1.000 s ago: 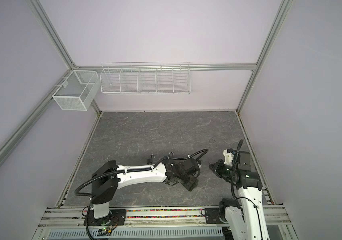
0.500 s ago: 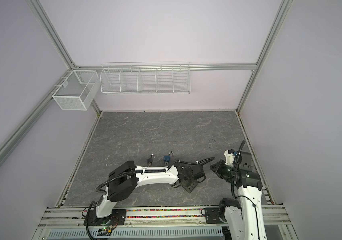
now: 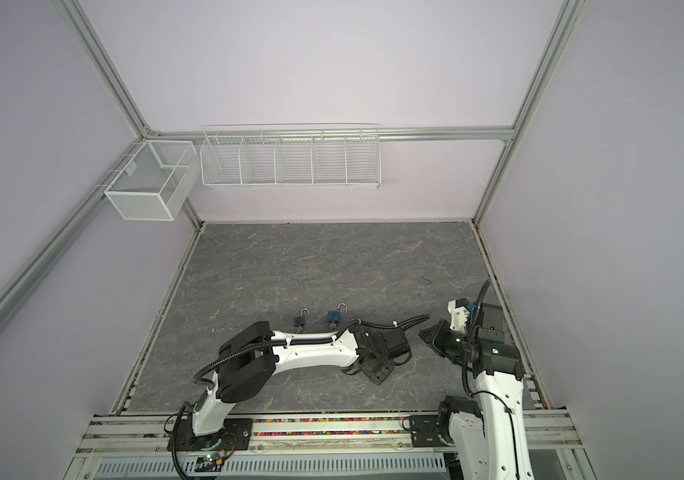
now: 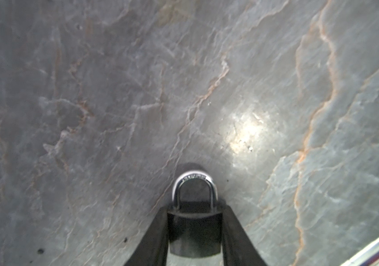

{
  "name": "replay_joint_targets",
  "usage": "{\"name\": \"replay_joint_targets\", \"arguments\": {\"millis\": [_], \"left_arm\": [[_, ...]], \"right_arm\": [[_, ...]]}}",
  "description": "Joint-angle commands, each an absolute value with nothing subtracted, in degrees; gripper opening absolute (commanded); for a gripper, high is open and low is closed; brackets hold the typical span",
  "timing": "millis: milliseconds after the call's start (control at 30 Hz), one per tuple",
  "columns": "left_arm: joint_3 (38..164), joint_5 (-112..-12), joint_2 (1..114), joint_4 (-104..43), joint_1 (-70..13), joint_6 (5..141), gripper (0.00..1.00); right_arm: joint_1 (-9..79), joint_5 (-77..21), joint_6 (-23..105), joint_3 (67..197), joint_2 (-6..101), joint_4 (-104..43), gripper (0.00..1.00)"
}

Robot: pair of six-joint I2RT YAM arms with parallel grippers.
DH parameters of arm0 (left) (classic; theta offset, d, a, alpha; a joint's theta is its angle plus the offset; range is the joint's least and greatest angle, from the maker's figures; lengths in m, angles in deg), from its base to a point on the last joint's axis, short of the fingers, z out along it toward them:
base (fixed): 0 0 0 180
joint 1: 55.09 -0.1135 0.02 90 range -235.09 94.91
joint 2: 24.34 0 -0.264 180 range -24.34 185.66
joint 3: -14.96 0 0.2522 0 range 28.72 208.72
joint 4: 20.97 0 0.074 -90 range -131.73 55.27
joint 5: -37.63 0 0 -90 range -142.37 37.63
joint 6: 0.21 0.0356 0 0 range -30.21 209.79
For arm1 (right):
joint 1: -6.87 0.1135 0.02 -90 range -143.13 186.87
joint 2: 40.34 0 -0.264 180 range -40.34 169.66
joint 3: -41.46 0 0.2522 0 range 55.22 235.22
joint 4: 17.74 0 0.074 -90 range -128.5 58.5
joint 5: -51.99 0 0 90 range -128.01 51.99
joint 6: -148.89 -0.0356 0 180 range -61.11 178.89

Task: Unlock with the key
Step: 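Lift the black padlock with the left gripper while the right brings the key toward it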

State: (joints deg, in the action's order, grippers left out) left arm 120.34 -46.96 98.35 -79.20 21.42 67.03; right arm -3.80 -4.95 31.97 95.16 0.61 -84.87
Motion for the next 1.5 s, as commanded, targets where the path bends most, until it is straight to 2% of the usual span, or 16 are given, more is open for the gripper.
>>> {"name": "replay_joint_targets", "arguments": {"millis": [0,200,300,500,667,833,967,1167,1467], "left_arm": [[121.74,-46.22,100.31,-81.44,21.43,65.43,0.28],[119.38,-45.14,94.6,-79.52,18.02,57.85,0.09],[117.58,-43.88,88.16,-78.03,14.16,50.24,0.04],[106.56,-44.95,73.06,-67.88,5.29,30.99,0.0],[93.75,-49.2,63.09,-53.84,-1.02,14.88,0.0],[85.03,-47.59,55.85,-47.48,-3.55,3.78,0.0],[82.84,-46.92,53.86,-46.71,-4.1,-0.66,0.0],[78.76,-45.08,51.27,-44.19,-4.45,-4.65,0.0],[79.49,-44.73,51.14,-46.11,-4.46,-3.46,0.0]], "right_arm": [[-4.06,-3.54,33.61,94.75,0.67,-85.41,0.06],[-2.4,-4.23,34.56,95.59,1.14,-84.66,0.07],[2.07,-8.39,33.69,97.21,1.21,-83.33,0.07],[22.07,-20.65,26.8,97.93,4.89,-73.72,0.07],[43.74,-37.75,20.54,96.87,8.6,-60.53,0.07],[56.18,-48.57,19.38,95.29,13.3,-46.46,0.07],[59.46,-48.25,19.38,98.66,22.55,-41.93,0.07],[61.6,-47.41,17.87,100.75,29.59,-37.81,0.07],[61.79,-45.56,18.27,104.21,32.9,-37.52,0.07]]}}
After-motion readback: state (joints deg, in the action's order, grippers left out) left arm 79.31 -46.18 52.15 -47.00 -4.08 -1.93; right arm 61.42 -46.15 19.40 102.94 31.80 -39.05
